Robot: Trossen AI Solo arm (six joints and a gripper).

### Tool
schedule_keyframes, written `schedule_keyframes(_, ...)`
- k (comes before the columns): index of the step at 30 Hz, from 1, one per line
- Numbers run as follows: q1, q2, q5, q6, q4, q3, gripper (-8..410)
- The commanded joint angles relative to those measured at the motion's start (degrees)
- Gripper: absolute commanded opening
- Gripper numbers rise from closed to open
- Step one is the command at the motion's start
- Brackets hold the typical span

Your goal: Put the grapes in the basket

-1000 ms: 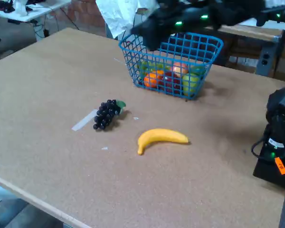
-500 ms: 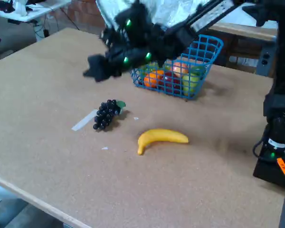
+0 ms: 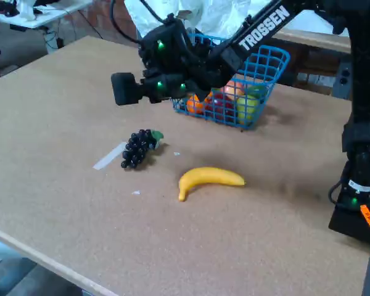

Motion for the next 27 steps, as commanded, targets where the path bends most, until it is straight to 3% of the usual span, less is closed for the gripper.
schedule_keyframes(1, 0.0, 0.4, 3.3, 5.6, -4.5, 0.1, 232)
schedule_keyframes(9, 0.4, 0.4, 1.5, 9.0, -6.7, 0.1, 232)
schedule_keyframes(12, 0.4, 0.4, -2.5, 15.1, -10.9, 0.1, 232)
schedule_keyframes(17, 0.4, 0.3, -3.7, 28.3, -17.1, 0.1, 232)
schedule_keyframes(27, -0.4, 1.0, -3.5, 27.3, -20.4, 0.1, 232)
